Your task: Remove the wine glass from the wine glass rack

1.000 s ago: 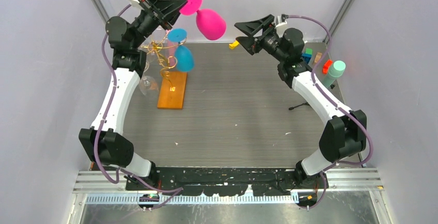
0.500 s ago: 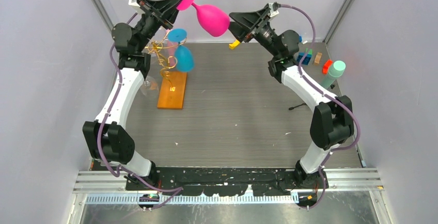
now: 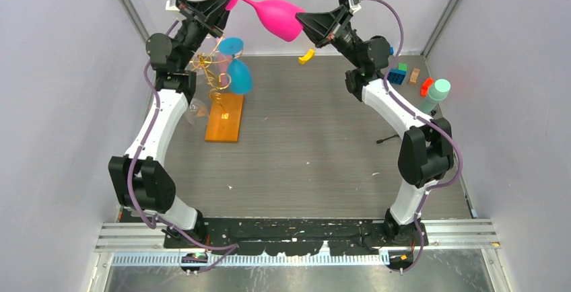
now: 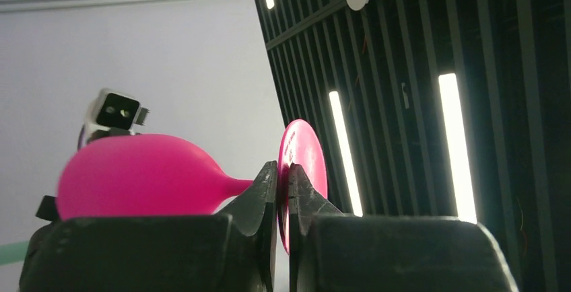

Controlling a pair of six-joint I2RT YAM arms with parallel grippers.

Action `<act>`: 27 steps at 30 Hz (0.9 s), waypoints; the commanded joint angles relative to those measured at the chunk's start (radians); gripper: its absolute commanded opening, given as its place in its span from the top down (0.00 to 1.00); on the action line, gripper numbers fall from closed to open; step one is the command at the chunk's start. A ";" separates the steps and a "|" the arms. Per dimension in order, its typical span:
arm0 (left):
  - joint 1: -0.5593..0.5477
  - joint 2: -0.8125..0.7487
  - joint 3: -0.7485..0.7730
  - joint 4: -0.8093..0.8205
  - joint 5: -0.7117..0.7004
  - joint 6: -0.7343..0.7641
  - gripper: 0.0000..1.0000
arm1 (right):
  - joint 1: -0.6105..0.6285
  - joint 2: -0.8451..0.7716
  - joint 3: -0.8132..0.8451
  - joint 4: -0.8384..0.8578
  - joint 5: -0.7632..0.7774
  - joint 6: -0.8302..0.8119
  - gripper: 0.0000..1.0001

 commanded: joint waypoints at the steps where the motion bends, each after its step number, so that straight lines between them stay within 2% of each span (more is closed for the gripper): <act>1: -0.003 0.008 -0.029 -0.007 0.030 -0.026 0.92 | 0.016 -0.016 0.066 0.072 -0.025 -0.007 0.99; 3: -0.003 0.008 -0.033 -0.012 0.036 -0.017 0.81 | 0.016 -0.014 0.067 0.064 -0.020 -0.010 1.00; 7: -0.003 -0.007 -0.052 -0.033 0.045 0.020 0.37 | 0.007 -0.018 0.073 0.020 -0.011 -0.035 1.00; 9: -0.002 -0.025 -0.069 -0.060 0.045 0.053 0.25 | -0.003 -0.024 0.072 -0.010 -0.006 -0.052 1.00; 12: 0.007 -0.049 -0.082 -0.117 0.053 0.111 0.14 | -0.028 -0.048 0.066 -0.104 0.004 -0.092 1.00; 13: 0.010 -0.054 -0.081 -0.133 0.058 0.128 0.02 | -0.034 -0.062 0.063 -0.130 0.008 -0.123 1.00; 20: 0.028 -0.084 -0.067 -0.278 0.109 0.256 0.00 | -0.086 -0.148 0.061 -0.562 0.072 -0.420 1.00; 27: 0.057 -0.090 -0.078 -0.256 0.125 0.254 0.00 | -0.090 -0.197 0.145 -0.999 0.199 -0.714 1.00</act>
